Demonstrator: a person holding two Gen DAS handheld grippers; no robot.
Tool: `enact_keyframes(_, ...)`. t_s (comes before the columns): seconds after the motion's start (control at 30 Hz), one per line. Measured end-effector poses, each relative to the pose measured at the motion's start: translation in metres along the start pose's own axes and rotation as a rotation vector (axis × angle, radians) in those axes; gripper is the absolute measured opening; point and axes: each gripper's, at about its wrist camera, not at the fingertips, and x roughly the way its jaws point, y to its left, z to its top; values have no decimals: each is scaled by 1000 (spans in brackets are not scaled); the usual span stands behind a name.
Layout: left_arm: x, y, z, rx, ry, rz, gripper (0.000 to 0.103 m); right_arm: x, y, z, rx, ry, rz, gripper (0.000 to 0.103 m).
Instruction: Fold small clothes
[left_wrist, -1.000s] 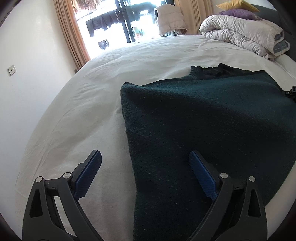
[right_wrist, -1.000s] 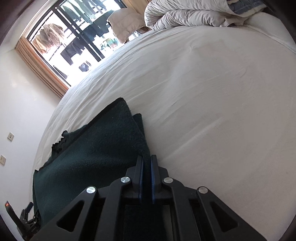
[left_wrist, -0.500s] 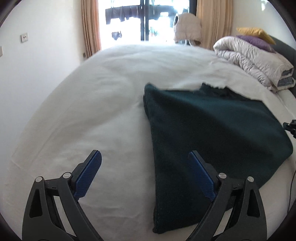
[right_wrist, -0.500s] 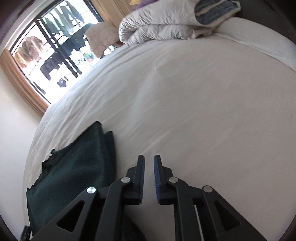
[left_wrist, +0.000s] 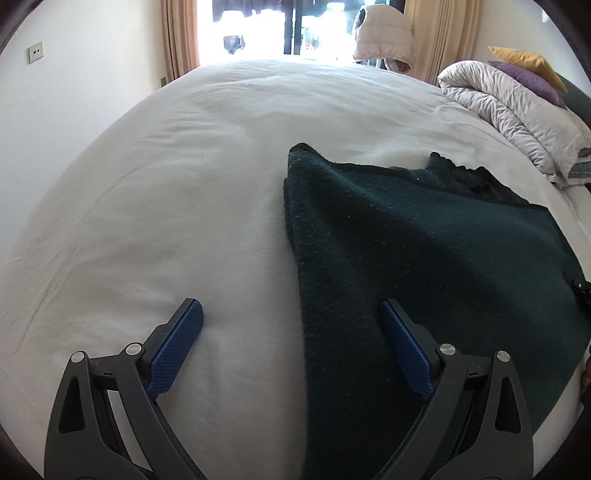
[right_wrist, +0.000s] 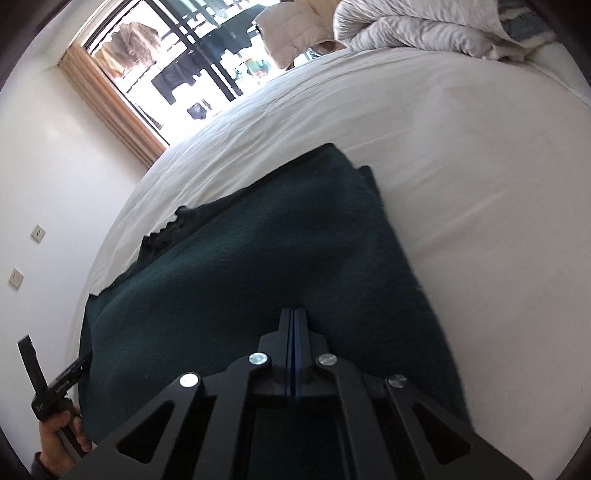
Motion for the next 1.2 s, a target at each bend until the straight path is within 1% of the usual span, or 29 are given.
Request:
enact_keyframes(0.07,1,6,-3,-5,-1,-14,98,-5,-12,5,26,-14,10,0)
enact_keyframes(0.17,-9,12,-13,-27,-12,5,98,-17,-14,5,8,-39,-32,0)
enact_keyframes(0.27,-26,9,-25,-26,-25,31,98,-36,-10,1,0,-87,-88,0)
enact_keyframes(0.3,-32,10,-27,-24,-29,43,98,-47,-9,-1,-7,-119,-129,13)
enact_keyframes(0.33,-40,10,-27,-25,-39,56,98,-57,-9,-4,-1,-148,-166,21)
enact_keyframes(0.37,-49,8,-26,-17,-66,84,97,-69,-12,-6,12,-182,-164,27)
enact_keyframes(0.43,-65,-1,-19,22,-137,123,97,-90,-17,-8,50,-245,-104,27)
enact_keyframes(0.47,-72,-6,-15,41,-170,123,97,-97,-19,-9,65,-266,-83,27)
enact_keyframes(0.5,-76,-13,-11,63,-195,120,97,-103,-19,-9,80,-281,-64,29)
enact_keyframes(0.53,-76,-19,-7,79,-198,125,97,-105,-18,-9,90,-282,-37,30)
enact_keyframes(0.6,-67,-30,-4,99,-188,124,97,-102,-12,-8,75,-254,31,30)
enact_keyframes(0.63,-60,-33,-6,109,-168,114,97,-99,-6,-9,52,-236,47,30)
enact_keyframes(0.7,-43,-38,-16,128,-112,113,97,-90,7,-15,-2,-189,89,30)
enact_keyframes(0.73,-31,-40,-21,134,-75,101,98,-84,12,-19,-21,-162,112,31)
enact_keyframes(0.77,-26,-36,-25,117,-56,75,98,-80,16,-25,-38,-137,127,35)
enact_keyframes(0.8,-24,-28,-27,87,-50,46,98,-71,17,-31,-52,-105,123,36)
enact_keyframes(0.87,-21,-14,-24,23,-17,-15,98,-57,6,-39,-29,-60,71,36)
enact_keyframes(0.9,-21,-10,-24,14,-14,-28,98,-52,-6,-43,-1,-51,51,22)
enact_keyframes(0.93,-23,-8,-25,15,-16,-31,98,-51,-18,-44,29,-58,51,13)
enact_keyframes(0.97,-26,-5,-26,13,-20,-26,98,-52,-30,-44,78,-61,53,0)
enact_keyframes(1.0,-32,-1,-28,0,-28,-14,98,-55,-40,-42,123,-66,39,0)
enact_keyframes(1.03,-39,6,-30,-26,-39,-2,98,-61,-46,-41,143,-82,27,0)
enact_keyframes(1.07,-46,14,-31,-59,-50,-2,98,-69,-46,-40,135,-102,0,1)
enact_keyframes(1.1,-53,24,-33,-105,-61,-17,98,-78,-44,-39,116,-121,-36,11)
enact_keyframes(1.13,-59,34,-34,-144,-62,-28,98,-86,-40,-38,96,-138,-50,19)
enact_keyframes(1.17,-63,44,-35,-186,-59,-47,98,-92,-35,-37,80,-156,-44,30)
enact_keyframes(1.2,-66,54,-36,-236,-55,-84,98,-97,-28,-36,66,-172,-34,31)
